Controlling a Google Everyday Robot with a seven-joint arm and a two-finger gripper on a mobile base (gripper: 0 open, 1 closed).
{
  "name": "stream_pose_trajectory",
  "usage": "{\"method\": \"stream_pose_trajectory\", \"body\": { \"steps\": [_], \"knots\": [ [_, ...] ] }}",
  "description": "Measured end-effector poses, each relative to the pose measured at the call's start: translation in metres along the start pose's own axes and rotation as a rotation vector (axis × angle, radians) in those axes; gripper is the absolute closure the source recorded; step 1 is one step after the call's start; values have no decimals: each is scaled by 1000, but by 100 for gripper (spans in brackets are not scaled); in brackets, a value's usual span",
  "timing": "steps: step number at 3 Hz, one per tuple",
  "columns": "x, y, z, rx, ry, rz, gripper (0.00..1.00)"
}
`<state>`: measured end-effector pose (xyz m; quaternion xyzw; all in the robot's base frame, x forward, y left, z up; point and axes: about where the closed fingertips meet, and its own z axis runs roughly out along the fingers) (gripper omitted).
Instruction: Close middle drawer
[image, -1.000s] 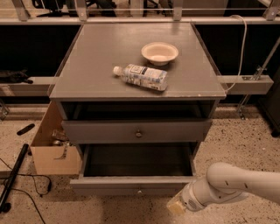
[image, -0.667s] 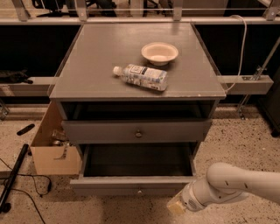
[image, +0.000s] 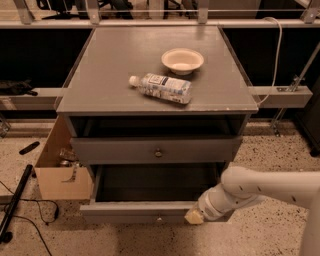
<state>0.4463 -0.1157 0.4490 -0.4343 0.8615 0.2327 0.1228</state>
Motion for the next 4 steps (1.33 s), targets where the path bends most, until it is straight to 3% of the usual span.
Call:
{"method": "stream_pose_trajectory", "body": {
  "steps": [2,4],
  "knots": [
    [2,-5,14,7,34,-7,100],
    [-1,-17,55,5,74,-75,100]
  ]
}}
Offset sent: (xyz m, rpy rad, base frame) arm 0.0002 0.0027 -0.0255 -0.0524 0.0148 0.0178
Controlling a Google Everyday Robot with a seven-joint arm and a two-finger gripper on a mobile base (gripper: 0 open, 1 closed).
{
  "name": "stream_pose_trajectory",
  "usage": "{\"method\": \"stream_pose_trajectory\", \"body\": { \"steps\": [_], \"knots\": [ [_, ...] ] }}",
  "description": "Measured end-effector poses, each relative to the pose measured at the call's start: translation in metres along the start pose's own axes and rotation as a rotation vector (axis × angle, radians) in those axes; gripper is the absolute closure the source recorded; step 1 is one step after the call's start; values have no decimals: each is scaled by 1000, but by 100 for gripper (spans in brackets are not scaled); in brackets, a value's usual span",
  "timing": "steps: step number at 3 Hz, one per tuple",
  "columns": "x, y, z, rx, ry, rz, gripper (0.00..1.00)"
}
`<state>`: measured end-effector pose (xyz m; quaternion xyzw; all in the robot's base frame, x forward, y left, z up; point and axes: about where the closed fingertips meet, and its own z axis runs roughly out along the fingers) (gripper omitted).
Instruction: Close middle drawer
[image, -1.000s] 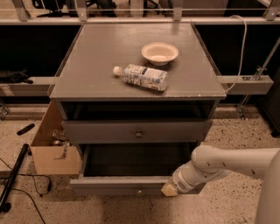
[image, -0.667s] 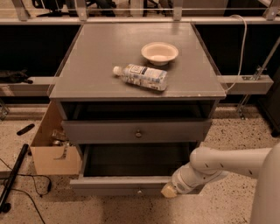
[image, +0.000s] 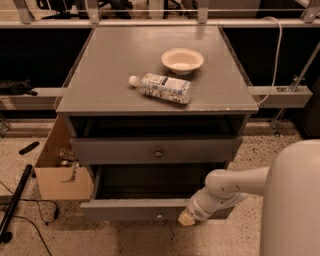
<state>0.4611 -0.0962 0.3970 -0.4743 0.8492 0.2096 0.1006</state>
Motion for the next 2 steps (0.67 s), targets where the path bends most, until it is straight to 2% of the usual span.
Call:
{"method": "stream_pose_trajectory", "body": {
  "steps": [1,2],
  "knots": [
    [0,0,0,0,0,0,82],
    [-7,-8,-1,5,-12,-19,51]
  ]
}}
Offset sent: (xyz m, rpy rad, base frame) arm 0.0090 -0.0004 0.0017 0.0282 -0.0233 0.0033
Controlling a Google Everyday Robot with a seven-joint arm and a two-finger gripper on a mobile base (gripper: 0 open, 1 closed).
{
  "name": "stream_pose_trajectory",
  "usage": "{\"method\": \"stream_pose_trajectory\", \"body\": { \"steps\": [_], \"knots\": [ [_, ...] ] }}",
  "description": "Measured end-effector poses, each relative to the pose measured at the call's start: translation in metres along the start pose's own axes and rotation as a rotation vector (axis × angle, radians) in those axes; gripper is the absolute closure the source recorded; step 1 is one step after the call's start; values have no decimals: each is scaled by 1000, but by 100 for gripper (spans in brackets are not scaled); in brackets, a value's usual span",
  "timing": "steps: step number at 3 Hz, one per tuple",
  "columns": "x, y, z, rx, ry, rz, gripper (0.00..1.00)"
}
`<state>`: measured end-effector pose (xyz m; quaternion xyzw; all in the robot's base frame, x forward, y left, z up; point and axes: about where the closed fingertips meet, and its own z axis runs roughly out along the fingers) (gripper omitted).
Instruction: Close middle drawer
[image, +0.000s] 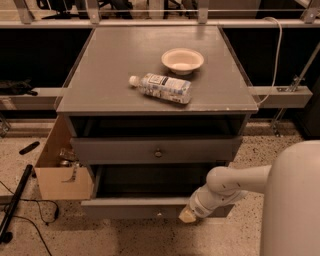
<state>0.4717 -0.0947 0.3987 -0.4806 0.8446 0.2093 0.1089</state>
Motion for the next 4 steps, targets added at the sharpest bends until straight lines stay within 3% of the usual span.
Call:
{"method": "stream_pose_trajectory", "body": {
  "steps": [2,3,4],
  "knots": [
    [-41,-38,-9,52,8,-64,4],
    [-58,-66,-21,99,-12,-87,0],
    [-58,-66,-21,99,-12,-87,0]
  ]
}}
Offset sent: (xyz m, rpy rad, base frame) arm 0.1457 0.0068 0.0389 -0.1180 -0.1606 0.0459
